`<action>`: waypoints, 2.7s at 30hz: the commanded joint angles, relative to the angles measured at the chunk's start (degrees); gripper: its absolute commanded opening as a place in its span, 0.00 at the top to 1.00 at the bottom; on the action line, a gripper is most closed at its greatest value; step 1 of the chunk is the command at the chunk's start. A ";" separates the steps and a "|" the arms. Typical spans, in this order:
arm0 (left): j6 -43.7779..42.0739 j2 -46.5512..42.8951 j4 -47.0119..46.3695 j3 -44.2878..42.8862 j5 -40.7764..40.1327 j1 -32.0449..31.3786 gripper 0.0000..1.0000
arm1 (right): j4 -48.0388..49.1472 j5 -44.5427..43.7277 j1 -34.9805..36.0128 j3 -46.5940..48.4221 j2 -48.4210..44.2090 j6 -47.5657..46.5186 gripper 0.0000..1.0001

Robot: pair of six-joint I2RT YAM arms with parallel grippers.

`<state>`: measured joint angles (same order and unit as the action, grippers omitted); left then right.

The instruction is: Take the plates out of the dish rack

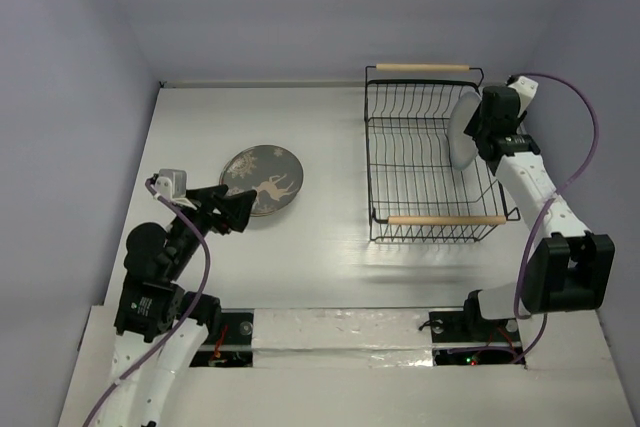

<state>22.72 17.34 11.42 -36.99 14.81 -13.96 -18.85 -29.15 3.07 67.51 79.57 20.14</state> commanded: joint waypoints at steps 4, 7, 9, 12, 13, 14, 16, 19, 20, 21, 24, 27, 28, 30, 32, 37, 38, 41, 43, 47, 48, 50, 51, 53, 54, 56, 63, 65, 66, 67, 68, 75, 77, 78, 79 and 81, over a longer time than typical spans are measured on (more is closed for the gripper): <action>-0.75 -1.08 -2.10 -0.10 -0.57 -1.07 0.24 | 1.63 4.28 -2.02 4.65 3.92 -3.00 0.53; -0.75 -1.26 -2.02 -0.10 -0.75 -1.60 0.24 | 1.45 4.19 -2.02 6.05 6.56 -3.53 0.58; -0.66 -1.35 -2.02 -0.18 -0.83 -1.60 0.25 | 2.06 4.62 -2.02 6.32 7.52 -4.32 0.63; -0.75 -1.61 -2.10 -0.10 -0.92 -1.60 0.24 | 1.36 3.92 -2.02 7.55 8.67 -5.28 0.65; -0.66 -1.70 -2.02 -0.10 -1.01 -1.60 0.24 | 1.10 3.57 -2.02 8.08 8.93 -5.64 0.65; -0.66 -1.79 -2.02 -0.18 -1.01 -1.60 0.24 | 0.66 2.87 -2.02 8.17 9.20 -6.07 0.66; -0.66 -1.96 -2.02 -0.27 -1.01 -1.60 0.24 | 0.31 1.55 -2.02 8.43 9.72 -7.04 0.66; -0.75 -2.05 -1.93 -0.19 -1.10 -1.60 0.24 | 0.22 1.64 -2.02 8.34 9.99 -7.13 0.72; -0.75 -2.14 -1.93 -0.27 -1.10 -1.60 0.24 | 0.31 1.64 -2.02 8.43 10.16 -7.31 0.76; -0.66 -2.14 -2.02 -0.27 -1.18 -1.60 0.24 | 0.22 1.46 -2.02 8.52 10.43 -7.48 0.79; -0.75 -2.31 -1.93 -0.18 -1.45 -2.13 0.24 | -1.10 0.06 -2.02 8.96 10.52 -8.10 0.92; -0.66 -2.49 -1.93 -0.18 -1.45 -2.13 0.24 | -0.66 -0.30 -2.02 8.78 8.41 -8.45 1.00; -0.66 -2.49 -1.93 -0.18 -1.36 -2.13 0.24 | -0.49 -0.38 -2.02 8.96 7.89 -8.97 1.00; -0.57 -2.40 -2.10 -0.18 -1.19 -2.13 0.24 | -1.18 -1.00 -1.49 10.01 7.01 -9.07 1.00; -0.57 -2.23 -2.02 -0.10 -1.19 -2.13 0.24 | -1.97 -1.61 -0.18 12.12 6.74 -9.68 1.00; -0.57 -2.05 -2.10 -0.18 -1.27 -2.13 0.24 | -4.35 -6.62 2.72 16.77 6.04 -12.84 1.00; -0.57 -2.14 -2.02 -0.10 -1.27 -2.13 0.24 | -4.61 -7.41 3.60 18.09 6.04 -13.28 1.00; -0.57 -2.23 -1.93 -0.18 -1.45 -2.13 0.24 | -5.40 -10.92 5.10 19.68 5.68 -14.95 1.00; -0.48 -2.23 -2.02 -0.18 -1.45 -2.13 0.24 | -5.41 -12.85 5.62 19.86 5.51 -15.57 1.00; -0.48 -1.96 -2.02 -0.10 -1.45 -2.13 0.24 | -4.18 -16.03 6.86 18.72 2.53 -15.40 1.00; -0.48 -1.96 -1.93 -0.10 -1.36 -2.13 0.24 | -4.09 -15.94 6.86 18.63 1.82 -15.05 1.00; -0.48 -1.96 -2.02 -0.10 -1.45 -2.13 0.24 | -4.09 -13.75 6.86 18.72 0.24 -13.82 1.00; -0.57 -1.96 -1.93 -0.10 -1.45 -2.13 0.24 | -4.09 -12.87 6.86 18.72 -1.33 -13.38 1.00; -0.40 -1.96 -1.93 -0.18 -1.45 -2.13 0.24 | -4.26 -10.41 6.86 18.72 -2.92 -11.80 1.00; -0.48 -1.96 -2.02 -0.10 -1.54 -2.13 0.24 | -4.18 -9.27 6.86 18.54 -4.50 -11.27 1.00; -0.48 -1.79 -2.02 -0.18 -1.62 -2.13 0.24 | -3.83 -5.15 6.86 17.75 -6.35 -9.34 1.00; -0.48 -0.91 -1.93 -0.18 -1.62 -2.13 0.24 | 2.49 16.46 6.86 12.48 -14.26 0.32 1.00; -0.40 -0.73 -1.84 -0.10 -1.89 -2.13 0.24 | 5.40 23.59 7.64 11.69 -14.79 2.61 1.00; -0.40 -0.65 -1.84 -0.18 -2.06 -2.13 0.24 | 6.45 25.44 8.52 11.08 -14.88 3.58 1.00; -0.40 -0.64 -1.84 -0.10 -2.24 -2.13 0.24 | 7.68 28.59 9.14 10.72 -14.80 5.59 1.00; -0.31 -0.56 -1.84 -0.10 -2.41 -2.13 0.24 | 10.39 30.88 9.75 10.28 -14.53 6.65 1.00; -0.22 0.23 -1.66 -0.10 -3.12 -0.46 0.24 | 23.32 39.60 17.57 8.26 -9.36 14.74 1.00; -0.40 0.67 -1.66 -0.27 -2.86 0.94 0.24 | 26.39 39.61 22.14 8.60 -5.32 16.50 1.00; -0.31 0.76 -1.75 -0.27 -2.68 0.95 0.24 | 27.28 39.00 23.72 8.87 -3.82 16.77 1.00; -0.40 1.11 -1.75 -0.19 -2.59 1.73 0.24 | 28.42 37.95 25.30 9.05 -0.76 17.56 1.00; -0.40 1.46 -1.75 -0.19 -2.59 2.44 0.25 | 32.29 37.67 29.26 9.66 2.68 19.05 1.00</action>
<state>22.76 17.67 11.46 -36.99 12.14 -12.47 -3.81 6.13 27.68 74.89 79.48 33.21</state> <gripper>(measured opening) 0.756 0.118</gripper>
